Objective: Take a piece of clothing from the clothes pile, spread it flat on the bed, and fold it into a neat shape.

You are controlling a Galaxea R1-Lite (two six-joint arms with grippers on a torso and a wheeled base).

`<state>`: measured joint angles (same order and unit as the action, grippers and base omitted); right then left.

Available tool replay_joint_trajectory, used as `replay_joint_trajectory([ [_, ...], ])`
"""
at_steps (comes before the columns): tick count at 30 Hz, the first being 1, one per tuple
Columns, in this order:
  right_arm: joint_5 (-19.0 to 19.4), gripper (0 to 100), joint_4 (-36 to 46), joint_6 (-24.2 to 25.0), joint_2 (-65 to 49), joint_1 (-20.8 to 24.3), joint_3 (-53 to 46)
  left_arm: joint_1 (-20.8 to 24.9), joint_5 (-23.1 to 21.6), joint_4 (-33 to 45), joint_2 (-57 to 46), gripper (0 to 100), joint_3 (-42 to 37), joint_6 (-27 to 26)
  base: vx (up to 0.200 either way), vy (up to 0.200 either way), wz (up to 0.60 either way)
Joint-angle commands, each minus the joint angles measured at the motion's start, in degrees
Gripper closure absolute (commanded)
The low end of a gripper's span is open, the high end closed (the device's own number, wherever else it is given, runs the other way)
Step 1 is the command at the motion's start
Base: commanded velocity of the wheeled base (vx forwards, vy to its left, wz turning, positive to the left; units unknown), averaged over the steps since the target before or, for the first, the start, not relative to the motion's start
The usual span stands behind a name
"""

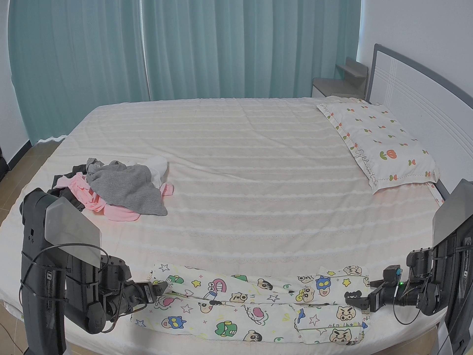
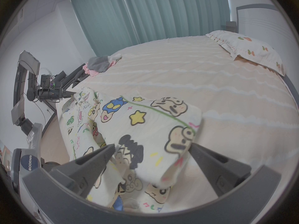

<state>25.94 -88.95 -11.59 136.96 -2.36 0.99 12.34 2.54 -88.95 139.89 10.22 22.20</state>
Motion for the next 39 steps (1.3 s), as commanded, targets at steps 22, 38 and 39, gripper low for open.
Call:
replay_joint_trajectory([
  [22,0.5,0,-1.0,37.3,-15.6,5.6,7.3,-7.9,-7.5,-1.0,-17.7,0,-3.5,42.7,0.0,0.0,0.0],
  [38,-2.7,0,-1.0,43.8,0.0,14.1,11.7,-7.2,-7.5,-1.0,-12.1,0,-2.3,43.9,0.0,0.0,0.0],
  [39,-2.7,0,-1.0,43.4,0.8,14.4,11.6,-7.3,-7.4,-1.0,-12.0,0,-2.3,43.9,0.0,0.0,0.0],
])
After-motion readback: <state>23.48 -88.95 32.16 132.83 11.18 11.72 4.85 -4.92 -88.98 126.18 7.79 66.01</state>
